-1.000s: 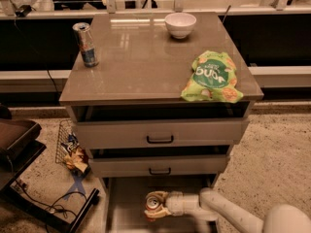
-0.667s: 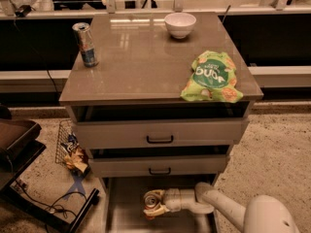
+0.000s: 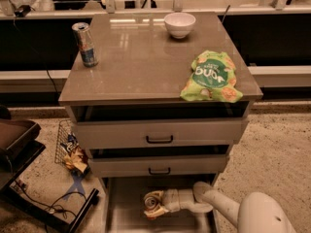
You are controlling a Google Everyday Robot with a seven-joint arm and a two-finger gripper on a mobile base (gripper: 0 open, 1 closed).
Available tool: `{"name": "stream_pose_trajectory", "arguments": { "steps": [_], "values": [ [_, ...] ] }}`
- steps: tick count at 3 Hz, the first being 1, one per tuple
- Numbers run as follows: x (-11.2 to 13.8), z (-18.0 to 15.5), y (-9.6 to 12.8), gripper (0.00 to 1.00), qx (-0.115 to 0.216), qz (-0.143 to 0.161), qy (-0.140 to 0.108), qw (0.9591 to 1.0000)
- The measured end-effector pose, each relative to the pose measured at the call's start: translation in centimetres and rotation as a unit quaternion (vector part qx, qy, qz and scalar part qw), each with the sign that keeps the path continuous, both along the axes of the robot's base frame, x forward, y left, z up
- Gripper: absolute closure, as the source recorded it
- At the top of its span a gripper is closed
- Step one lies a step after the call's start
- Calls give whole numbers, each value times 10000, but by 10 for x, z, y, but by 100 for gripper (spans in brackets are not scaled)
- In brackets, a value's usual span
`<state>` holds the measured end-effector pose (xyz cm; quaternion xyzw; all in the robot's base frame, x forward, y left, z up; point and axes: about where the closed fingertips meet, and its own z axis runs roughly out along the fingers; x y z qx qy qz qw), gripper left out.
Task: Place coke can into bottom drawer
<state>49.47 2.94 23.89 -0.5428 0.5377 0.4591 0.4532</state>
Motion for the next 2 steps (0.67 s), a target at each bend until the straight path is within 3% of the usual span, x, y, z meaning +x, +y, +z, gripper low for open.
{"name": "stream_pose_trajectory", "arguments": {
  "steps": [1,2],
  "values": [
    [-18,-3,-5,100,119,-316,35,9994],
    [-22,-3,-8,100,141,-376,48,9992]
  ]
}}
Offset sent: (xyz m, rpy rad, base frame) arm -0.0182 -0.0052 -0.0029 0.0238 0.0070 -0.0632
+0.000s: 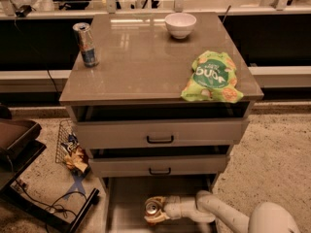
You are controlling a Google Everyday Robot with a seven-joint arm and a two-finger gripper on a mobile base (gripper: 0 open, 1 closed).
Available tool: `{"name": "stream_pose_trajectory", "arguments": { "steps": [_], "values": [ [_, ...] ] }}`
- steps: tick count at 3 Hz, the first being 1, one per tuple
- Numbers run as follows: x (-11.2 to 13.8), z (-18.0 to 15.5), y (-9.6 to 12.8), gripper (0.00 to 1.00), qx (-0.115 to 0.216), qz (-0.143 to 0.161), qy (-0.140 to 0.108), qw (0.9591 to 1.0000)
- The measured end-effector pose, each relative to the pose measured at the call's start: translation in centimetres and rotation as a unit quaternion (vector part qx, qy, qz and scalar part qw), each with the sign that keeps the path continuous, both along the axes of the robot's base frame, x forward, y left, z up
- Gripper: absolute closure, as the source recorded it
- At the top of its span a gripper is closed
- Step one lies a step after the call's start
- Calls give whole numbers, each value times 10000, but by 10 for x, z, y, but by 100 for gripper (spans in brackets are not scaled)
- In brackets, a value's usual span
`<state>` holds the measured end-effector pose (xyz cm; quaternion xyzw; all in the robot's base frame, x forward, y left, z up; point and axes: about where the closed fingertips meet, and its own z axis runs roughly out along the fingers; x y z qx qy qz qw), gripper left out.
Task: Place coke can into bottom drawer
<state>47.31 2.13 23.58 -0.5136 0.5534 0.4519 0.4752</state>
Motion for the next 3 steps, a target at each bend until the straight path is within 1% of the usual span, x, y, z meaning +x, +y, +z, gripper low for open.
{"name": "stream_pose_trajectory", "arguments": {
  "steps": [1,3],
  "values": [
    [-2,0,3,74,18,14,11,10000],
    [-3,0,7,28,40,40,25,10000]
  ]
}}
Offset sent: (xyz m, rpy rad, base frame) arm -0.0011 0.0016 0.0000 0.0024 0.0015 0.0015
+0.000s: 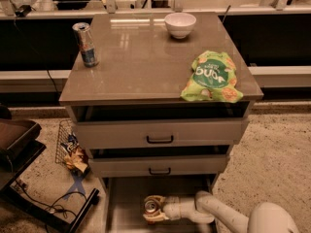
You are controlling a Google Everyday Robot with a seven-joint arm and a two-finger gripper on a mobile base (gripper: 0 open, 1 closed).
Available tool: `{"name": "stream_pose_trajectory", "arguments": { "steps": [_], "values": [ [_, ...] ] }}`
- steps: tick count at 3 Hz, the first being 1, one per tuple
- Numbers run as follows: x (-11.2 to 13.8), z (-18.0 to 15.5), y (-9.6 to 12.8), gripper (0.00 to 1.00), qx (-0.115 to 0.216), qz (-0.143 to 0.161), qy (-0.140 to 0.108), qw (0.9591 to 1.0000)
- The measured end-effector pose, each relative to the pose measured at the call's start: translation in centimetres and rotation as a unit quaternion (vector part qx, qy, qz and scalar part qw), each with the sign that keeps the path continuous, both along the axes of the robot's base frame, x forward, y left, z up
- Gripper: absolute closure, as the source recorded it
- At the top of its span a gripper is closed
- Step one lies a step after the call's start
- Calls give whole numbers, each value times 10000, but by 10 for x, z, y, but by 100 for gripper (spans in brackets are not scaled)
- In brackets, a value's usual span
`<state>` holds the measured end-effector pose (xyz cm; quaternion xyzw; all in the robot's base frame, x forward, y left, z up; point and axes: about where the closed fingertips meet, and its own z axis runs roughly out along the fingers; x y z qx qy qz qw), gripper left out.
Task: Place coke can into bottom drawer
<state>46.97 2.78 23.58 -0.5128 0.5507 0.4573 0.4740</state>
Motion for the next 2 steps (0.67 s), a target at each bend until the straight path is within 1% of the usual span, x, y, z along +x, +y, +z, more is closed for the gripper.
{"name": "stream_pose_trajectory", "arguments": {
  "steps": [1,2],
  "values": [
    [-1,0,2,5,12,15,7,10000],
    [-2,0,4,0,20,25,13,10000]
  ]
}}
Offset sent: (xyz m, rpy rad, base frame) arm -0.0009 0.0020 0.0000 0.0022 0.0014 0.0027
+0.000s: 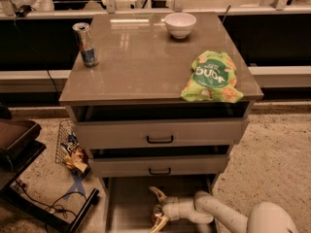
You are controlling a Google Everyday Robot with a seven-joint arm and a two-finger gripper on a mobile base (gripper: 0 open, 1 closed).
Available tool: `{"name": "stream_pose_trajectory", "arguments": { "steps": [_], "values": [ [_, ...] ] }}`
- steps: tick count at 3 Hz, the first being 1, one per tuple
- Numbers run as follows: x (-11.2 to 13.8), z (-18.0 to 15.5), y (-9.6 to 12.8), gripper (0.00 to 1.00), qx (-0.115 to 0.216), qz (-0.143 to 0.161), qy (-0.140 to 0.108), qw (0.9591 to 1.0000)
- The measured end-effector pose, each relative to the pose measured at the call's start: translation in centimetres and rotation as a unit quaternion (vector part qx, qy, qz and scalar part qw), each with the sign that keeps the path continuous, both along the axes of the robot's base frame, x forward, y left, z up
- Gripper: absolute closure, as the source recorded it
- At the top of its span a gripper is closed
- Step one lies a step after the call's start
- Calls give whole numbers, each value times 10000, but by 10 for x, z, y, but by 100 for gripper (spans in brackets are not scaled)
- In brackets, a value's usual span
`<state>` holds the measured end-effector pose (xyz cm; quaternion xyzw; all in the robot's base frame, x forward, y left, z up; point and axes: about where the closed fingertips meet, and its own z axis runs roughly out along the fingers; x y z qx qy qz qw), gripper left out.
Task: Place coke can into bottom drawer
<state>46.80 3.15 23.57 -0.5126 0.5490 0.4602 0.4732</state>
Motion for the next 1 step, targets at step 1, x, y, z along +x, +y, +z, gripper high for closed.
{"name": "stream_pose_trajectory", "arguments": {
  "steps": [1],
  "values": [
    [0,0,0,0,0,1,0,10000]
  ]
}}
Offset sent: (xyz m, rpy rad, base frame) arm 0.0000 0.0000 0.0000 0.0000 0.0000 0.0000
